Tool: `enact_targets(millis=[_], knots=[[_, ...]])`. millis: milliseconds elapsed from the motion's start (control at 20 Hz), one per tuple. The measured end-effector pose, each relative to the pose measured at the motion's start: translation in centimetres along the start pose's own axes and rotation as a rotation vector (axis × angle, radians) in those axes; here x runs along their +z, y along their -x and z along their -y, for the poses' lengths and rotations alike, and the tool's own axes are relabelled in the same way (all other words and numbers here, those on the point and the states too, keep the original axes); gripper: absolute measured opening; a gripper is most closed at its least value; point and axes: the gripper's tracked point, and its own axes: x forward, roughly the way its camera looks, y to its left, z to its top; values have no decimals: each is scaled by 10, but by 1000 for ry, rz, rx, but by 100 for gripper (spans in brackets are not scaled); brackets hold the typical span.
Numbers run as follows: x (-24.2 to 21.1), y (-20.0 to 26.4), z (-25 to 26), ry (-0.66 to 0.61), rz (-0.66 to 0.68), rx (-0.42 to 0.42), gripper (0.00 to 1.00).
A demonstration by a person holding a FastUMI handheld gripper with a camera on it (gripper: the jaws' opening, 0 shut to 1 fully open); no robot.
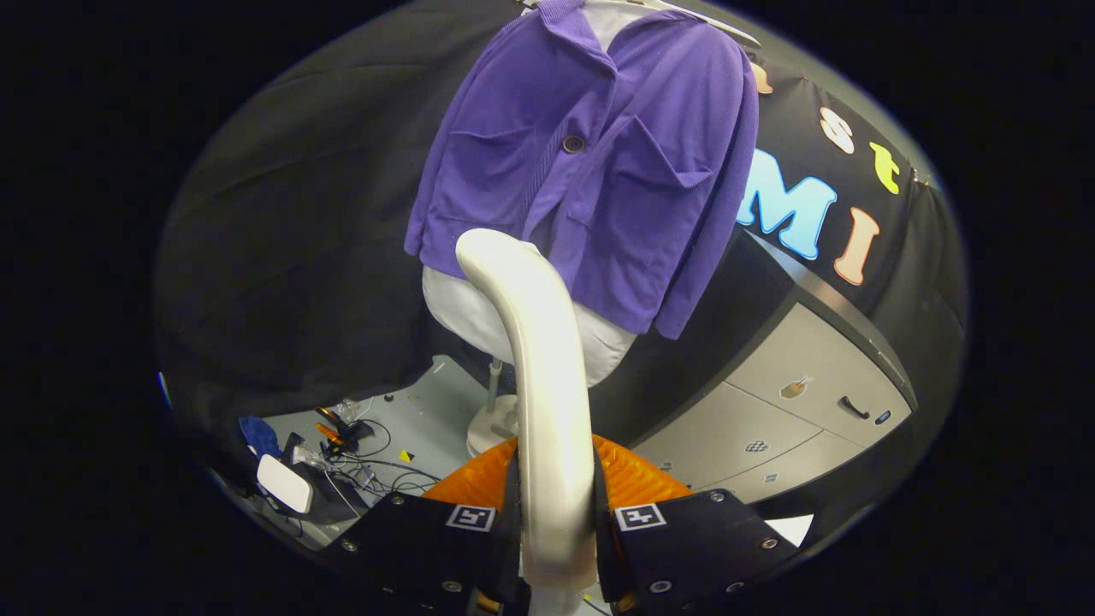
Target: Iron the clothes twice with a garment steamer, once on the left side and once on the right side.
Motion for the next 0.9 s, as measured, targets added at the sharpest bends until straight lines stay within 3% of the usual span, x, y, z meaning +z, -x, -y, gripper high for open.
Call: enact_targets(millis=[300, 900], knots=[[88, 26, 5, -4, 144, 49, 36], [309, 91, 35, -51, 584, -62, 36]])
